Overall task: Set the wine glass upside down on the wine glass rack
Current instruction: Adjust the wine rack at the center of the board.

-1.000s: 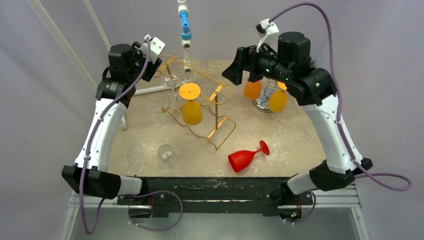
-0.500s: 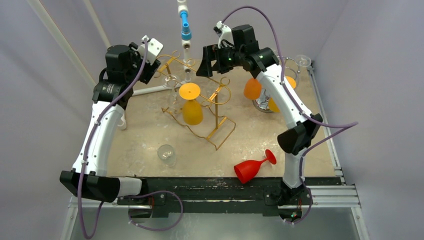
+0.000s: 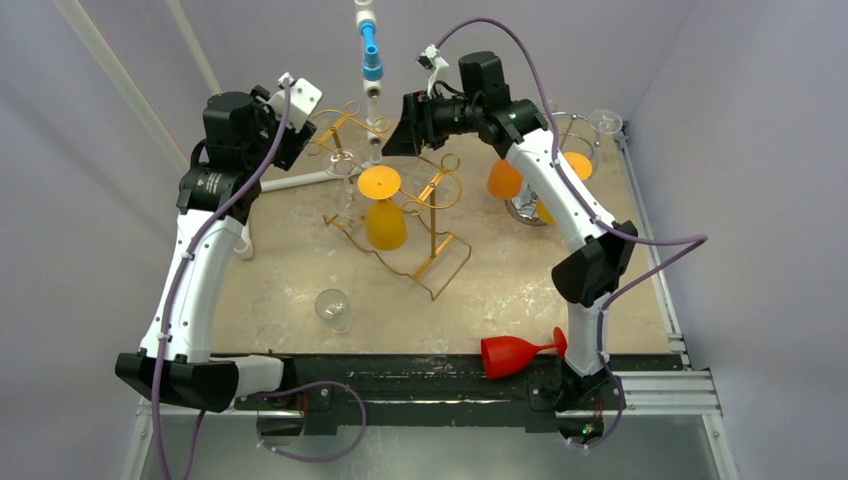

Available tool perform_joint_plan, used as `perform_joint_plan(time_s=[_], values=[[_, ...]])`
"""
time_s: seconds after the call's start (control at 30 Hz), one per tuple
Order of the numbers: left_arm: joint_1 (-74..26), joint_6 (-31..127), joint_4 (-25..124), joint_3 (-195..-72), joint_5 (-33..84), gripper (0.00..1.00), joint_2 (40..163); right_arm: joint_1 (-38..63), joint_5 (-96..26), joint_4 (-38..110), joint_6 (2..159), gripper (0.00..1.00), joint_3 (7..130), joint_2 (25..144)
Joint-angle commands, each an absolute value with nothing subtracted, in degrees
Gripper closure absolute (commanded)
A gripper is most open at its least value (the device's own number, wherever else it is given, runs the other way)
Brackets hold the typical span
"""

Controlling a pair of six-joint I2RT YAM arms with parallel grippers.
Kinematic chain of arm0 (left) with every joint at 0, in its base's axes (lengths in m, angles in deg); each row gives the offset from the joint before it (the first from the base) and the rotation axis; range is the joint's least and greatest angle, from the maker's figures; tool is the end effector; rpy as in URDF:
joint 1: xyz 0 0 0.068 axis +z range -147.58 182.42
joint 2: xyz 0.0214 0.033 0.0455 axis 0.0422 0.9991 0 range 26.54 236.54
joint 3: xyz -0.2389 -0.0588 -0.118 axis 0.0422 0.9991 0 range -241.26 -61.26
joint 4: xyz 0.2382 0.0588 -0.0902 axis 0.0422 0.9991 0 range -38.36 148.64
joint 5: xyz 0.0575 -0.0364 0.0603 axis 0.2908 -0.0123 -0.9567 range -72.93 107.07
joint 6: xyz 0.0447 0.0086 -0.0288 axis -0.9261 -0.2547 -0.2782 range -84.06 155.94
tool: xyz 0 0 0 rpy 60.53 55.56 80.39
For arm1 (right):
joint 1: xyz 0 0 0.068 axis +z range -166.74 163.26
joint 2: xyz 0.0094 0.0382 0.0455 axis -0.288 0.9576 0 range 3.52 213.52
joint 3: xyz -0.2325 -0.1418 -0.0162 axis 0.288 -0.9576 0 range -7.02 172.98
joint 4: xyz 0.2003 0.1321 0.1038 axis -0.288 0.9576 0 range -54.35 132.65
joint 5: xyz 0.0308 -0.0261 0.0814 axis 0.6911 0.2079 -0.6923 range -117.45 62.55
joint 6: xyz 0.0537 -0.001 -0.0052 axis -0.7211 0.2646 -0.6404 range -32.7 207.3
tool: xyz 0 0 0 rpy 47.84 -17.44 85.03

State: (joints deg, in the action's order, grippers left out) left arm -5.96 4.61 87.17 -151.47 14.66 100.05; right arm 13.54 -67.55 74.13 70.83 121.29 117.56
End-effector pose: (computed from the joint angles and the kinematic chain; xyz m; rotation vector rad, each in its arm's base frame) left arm 0.2635 -0.0374 0.4593 0.6220 1.8072 0.3115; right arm 0.3705 0.2429 0.4316 -0.7230 1.9664 1.2063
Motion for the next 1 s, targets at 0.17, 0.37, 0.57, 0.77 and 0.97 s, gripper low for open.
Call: perform_joint_plan(time_s=[0.17, 0.37, 0.57, 0.77, 0.97], values=[[-6.1, 3.3, 88.3, -153.4, 13.0, 0.4, 97.8, 12.3, -75.6, 68.6, 67.2, 0.53, 120.3, 119.1], [-6.1, 3.6, 88.6, -153.2, 13.5, 0.4, 97.6, 12.2, -75.0, 65.5, 65.1, 0.72, 117.3, 117.2], [-6.1, 3.8, 88.6, -153.3, 13.9, 0.4, 97.6, 12.0, -72.2, 62.6, 63.0, 0.83, 112.6, 113.9], [-6.1, 3.9, 88.5, -153.0, 14.1, 0.41, 97.4, 11.9, -69.0, 54.6, 58.5, 0.94, 102.0, 107.8], [-6.1, 4.6, 88.7, -152.8, 14.9, 0.41, 97.3, 11.8, -66.3, 47.7, 53.6, 0.98, 93.1, 103.6]])
